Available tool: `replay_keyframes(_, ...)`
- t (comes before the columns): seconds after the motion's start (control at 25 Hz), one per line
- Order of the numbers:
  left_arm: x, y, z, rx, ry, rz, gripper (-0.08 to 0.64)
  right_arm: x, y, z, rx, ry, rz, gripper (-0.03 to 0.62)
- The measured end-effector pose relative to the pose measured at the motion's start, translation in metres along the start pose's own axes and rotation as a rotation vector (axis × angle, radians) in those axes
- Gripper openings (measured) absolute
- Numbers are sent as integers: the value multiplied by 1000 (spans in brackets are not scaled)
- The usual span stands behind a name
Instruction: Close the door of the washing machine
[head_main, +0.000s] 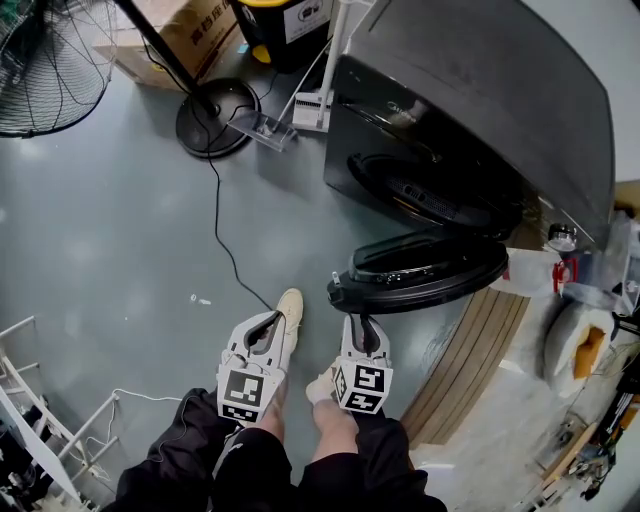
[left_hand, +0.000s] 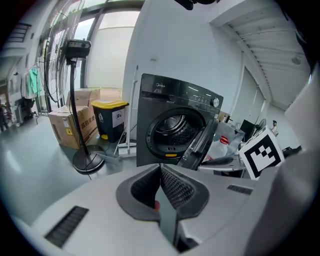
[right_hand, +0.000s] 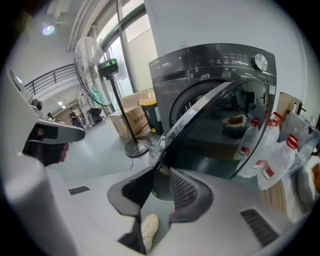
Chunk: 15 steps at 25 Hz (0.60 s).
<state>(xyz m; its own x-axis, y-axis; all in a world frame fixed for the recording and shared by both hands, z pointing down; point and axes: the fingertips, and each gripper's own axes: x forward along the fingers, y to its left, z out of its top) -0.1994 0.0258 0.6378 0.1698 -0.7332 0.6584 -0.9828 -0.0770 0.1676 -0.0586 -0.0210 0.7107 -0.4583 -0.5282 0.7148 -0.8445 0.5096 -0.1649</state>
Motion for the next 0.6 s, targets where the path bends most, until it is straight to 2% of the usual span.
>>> replay_keyframes(0.6,10,40,34,8,-7,9,25,31,8,40,-36,3,-7,100)
